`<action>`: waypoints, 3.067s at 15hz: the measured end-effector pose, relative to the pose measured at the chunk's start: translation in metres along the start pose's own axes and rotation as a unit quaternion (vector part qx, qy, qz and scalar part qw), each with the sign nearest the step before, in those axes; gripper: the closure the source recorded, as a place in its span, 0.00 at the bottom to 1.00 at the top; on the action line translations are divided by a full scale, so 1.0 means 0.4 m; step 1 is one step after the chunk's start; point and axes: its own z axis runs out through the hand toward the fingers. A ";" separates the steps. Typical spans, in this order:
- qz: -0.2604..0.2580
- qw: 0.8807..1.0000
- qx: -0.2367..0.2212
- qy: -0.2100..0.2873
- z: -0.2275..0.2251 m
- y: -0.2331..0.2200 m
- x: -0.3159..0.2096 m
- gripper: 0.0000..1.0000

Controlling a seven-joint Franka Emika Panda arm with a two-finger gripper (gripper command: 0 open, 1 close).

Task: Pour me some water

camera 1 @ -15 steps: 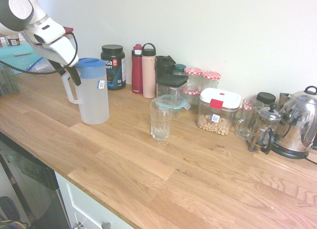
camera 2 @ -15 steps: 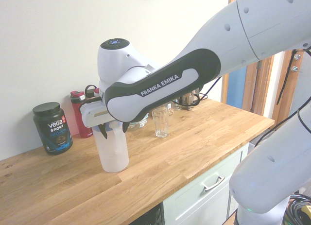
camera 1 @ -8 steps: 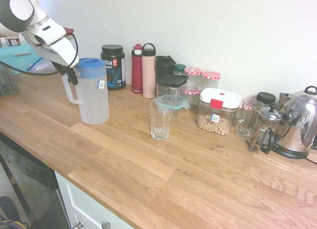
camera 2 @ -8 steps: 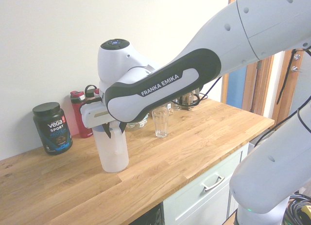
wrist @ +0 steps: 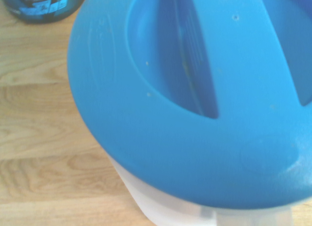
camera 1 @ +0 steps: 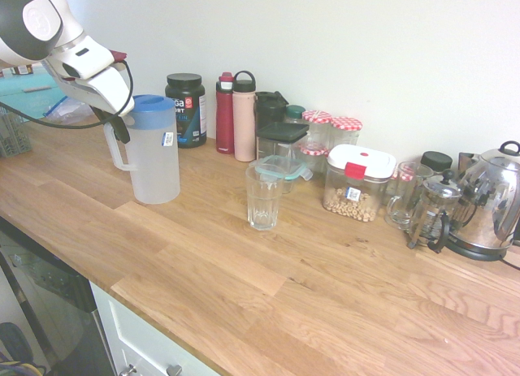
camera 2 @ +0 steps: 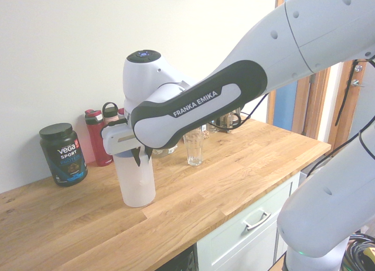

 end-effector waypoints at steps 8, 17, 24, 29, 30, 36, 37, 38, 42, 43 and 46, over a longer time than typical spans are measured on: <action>-0.078 0.997 0.012 -0.010 -0.213 0.176 0.032 1.00; -0.309 0.947 0.000 -0.094 -0.247 0.558 0.409 1.00; -0.432 0.892 0.051 -0.124 -0.207 0.753 0.762 1.00; -0.464 0.876 0.033 -0.130 -0.175 0.684 0.888 1.00; -0.466 0.874 0.022 -0.133 -0.169 0.658 0.908 1.00; -0.500 0.853 -0.080 -0.126 -0.140 0.512 0.938 1.00; -0.507 0.847 -0.098 -0.122 -0.136 0.497 0.935 1.00; -0.515 0.841 -0.117 -0.121 -0.133 0.478 0.928 1.00; -0.525 0.818 -0.206 -0.112 -0.082 0.411 0.890 1.00; -0.527 0.813 -0.222 -0.111 -0.068 0.394 0.880 1.00; -0.526 0.801 -0.266 -0.104 -0.027 0.362 0.848 1.00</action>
